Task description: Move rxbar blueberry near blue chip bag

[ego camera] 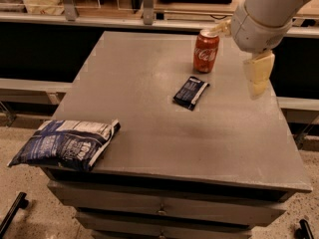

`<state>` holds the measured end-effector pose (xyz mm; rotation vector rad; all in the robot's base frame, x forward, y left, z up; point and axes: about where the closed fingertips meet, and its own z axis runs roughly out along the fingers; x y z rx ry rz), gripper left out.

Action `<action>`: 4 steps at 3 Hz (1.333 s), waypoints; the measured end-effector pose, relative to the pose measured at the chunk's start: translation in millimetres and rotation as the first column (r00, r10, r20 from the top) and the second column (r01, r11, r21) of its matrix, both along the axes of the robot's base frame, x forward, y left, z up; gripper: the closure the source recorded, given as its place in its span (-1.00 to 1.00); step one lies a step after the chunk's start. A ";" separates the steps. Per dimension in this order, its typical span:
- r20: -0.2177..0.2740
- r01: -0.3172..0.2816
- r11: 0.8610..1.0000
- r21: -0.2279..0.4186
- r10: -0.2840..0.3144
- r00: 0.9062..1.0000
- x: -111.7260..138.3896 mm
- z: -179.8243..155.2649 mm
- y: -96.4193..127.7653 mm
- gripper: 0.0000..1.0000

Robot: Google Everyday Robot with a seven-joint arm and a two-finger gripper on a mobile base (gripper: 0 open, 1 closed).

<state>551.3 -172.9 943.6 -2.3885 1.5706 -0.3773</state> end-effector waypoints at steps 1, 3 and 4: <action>-0.024 -0.164 0.986 -0.001 0.164 0.986 16.1 -4.1 7.6 -1.00; -0.072 -0.442 0.888 -0.126 0.436 0.897 49.4 -27.8 27.0 -1.00; -0.146 -0.495 0.850 -0.180 0.474 0.868 59.6 -55.3 33.4 -1.00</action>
Offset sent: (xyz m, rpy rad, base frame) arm 0.0538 0.0260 -0.0155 -0.1696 0.0236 0.6005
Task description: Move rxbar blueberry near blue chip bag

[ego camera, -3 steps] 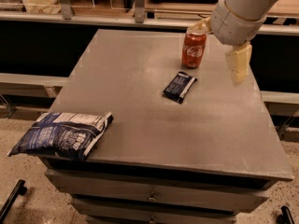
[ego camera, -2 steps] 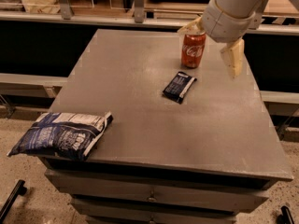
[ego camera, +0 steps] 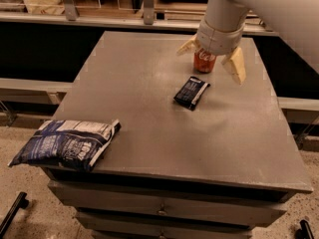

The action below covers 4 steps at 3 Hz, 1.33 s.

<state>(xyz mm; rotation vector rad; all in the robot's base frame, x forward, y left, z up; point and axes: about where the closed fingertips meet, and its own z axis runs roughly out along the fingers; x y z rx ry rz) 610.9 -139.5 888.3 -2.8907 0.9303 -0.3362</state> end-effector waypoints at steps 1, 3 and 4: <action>-0.011 0.027 0.998 -0.062 -0.028 1.000 -5.8 -16.6 4.1 -1.00; -0.073 0.019 0.991 -0.131 -0.029 0.997 -30.7 -53.0 22.5 -0.48; -0.121 -0.017 0.995 -0.095 0.005 0.993 -29.6 -59.6 31.6 -0.03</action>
Offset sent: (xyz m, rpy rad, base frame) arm -0.0409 0.0250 -0.0575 -0.1605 0.0803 -0.0514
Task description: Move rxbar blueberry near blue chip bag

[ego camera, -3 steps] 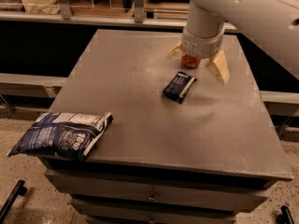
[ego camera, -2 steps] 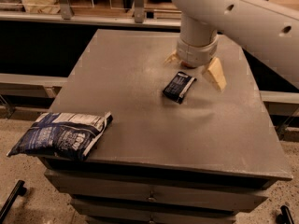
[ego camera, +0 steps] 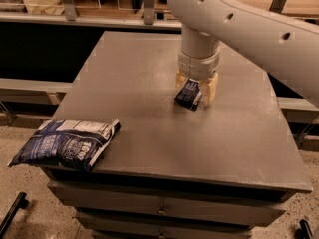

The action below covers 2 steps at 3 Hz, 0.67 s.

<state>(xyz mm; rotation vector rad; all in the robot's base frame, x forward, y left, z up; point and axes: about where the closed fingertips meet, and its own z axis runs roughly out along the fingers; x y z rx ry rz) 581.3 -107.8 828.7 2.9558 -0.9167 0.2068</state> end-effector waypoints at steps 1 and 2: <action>-0.015 -0.015 1.000 0.022 0.015 1.000 1.1 3.3 5.3 0.61; -0.015 -0.015 1.000 0.022 0.015 1.000 1.1 3.3 5.3 0.99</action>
Offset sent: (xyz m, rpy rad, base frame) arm -0.0007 0.0261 0.0093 0.2654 0.1547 0.0780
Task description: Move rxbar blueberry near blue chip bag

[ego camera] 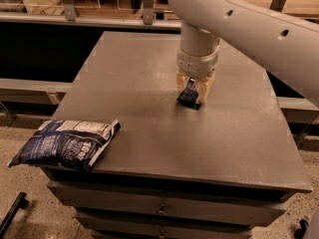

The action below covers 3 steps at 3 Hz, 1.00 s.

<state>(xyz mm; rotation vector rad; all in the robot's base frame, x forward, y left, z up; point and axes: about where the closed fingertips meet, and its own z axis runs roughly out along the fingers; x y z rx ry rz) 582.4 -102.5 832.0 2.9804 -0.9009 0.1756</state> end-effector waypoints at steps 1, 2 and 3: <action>-0.032 -0.011 0.996 0.094 0.014 0.999 1.4 2.7 4.1 1.00; -0.045 -0.031 0.966 0.255 0.043 0.998 2.7 21.1 6.7 1.00; -0.030 -0.046 0.920 0.390 0.063 0.998 0.1 50.5 5.0 1.00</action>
Offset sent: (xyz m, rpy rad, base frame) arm -0.0022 0.0038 0.0546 0.4582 0.0856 0.0687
